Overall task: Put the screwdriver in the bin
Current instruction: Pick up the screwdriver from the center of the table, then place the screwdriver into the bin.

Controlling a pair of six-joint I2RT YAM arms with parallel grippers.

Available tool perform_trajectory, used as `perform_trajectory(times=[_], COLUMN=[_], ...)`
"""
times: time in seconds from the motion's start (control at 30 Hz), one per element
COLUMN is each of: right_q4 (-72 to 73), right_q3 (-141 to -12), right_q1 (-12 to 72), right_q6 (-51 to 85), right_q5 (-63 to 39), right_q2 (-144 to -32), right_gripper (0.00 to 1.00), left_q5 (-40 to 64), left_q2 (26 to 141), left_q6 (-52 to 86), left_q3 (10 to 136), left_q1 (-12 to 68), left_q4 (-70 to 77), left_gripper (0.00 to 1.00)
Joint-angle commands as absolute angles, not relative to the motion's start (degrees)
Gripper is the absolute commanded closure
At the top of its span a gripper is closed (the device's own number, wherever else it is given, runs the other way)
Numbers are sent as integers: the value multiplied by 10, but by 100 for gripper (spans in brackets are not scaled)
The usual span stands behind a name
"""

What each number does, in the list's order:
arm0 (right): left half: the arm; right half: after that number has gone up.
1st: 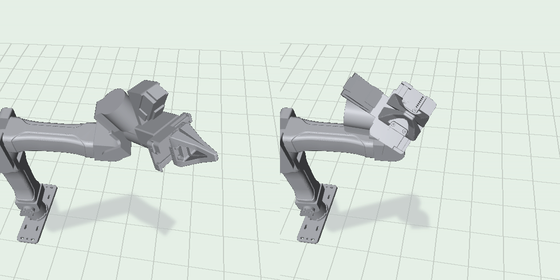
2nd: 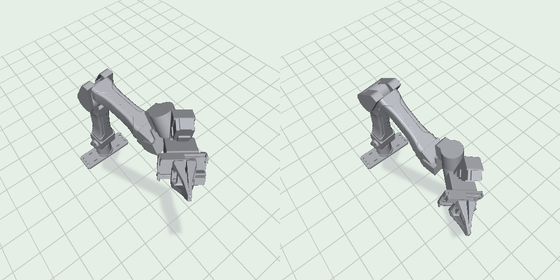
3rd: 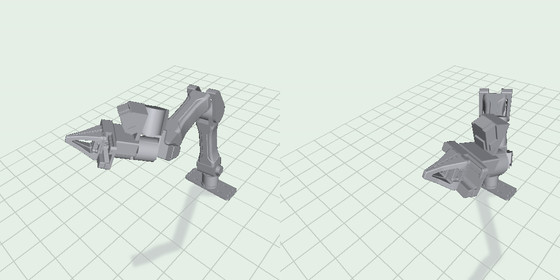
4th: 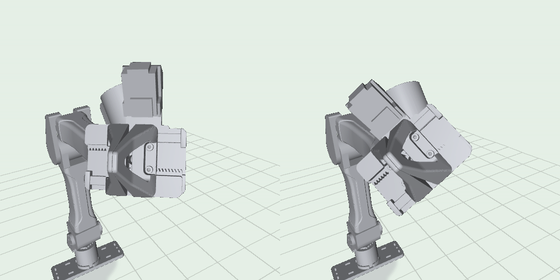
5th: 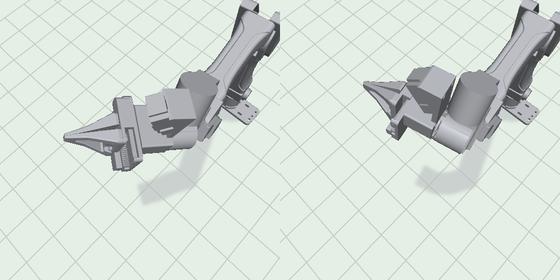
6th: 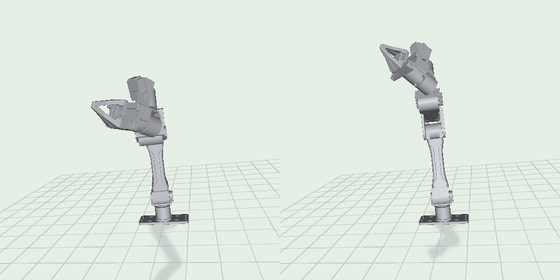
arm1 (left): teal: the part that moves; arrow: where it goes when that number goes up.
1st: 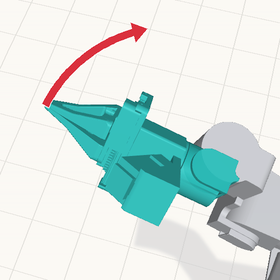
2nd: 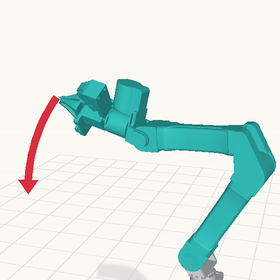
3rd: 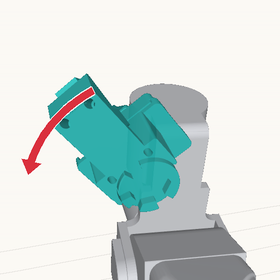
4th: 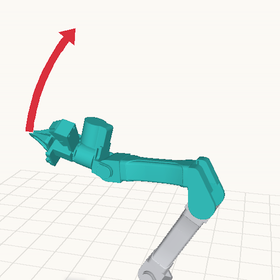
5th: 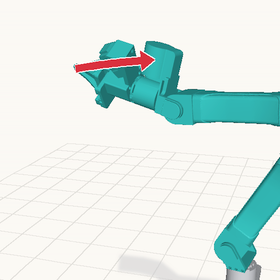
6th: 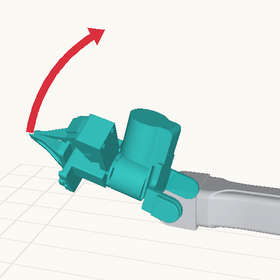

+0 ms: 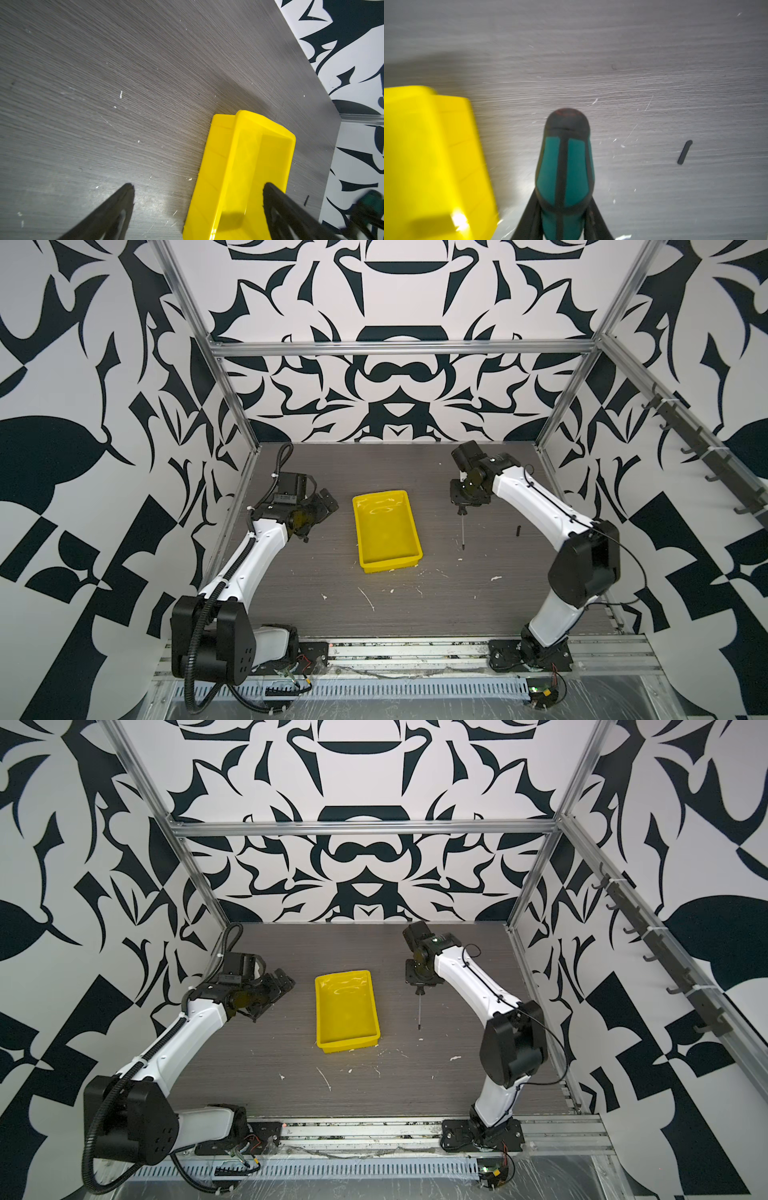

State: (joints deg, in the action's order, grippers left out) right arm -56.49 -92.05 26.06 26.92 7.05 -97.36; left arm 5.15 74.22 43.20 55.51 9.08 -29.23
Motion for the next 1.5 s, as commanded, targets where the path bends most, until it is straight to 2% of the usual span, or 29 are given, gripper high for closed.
perform_trajectory(times=[0.0, 0.27, 0.47, 0.87, 1.13, 1.47], right_q4=[-622, -632, -612, -584, -574, -617], right_q3=[-991, -1150, -1225, -1317, -1317, -1396], right_q1=[320, 440, 483, 489, 477, 457], right_q6=[331, 396, 409, 415, 402, 376], right_q5=[50, 25, -2, -17, -8, -4], right_q2=[-942, -1051, -1165, -1328, -1353, -1397], right_gripper=[100, 100, 100, 100, 100, 100], left_q5=[42, 38, 26, 12, 18, 14], left_q2=[716, 703, 676, 645, 652, 642], left_q6=[422, 406, 396, 374, 370, 381], left_q3=[538, 529, 519, 507, 509, 493], left_q1=[93, 93, 93, 93, 92, 92], left_q4=[-324, -341, -352, -377, -383, -371], left_gripper=[1, 1, 1, 1, 1, 1])
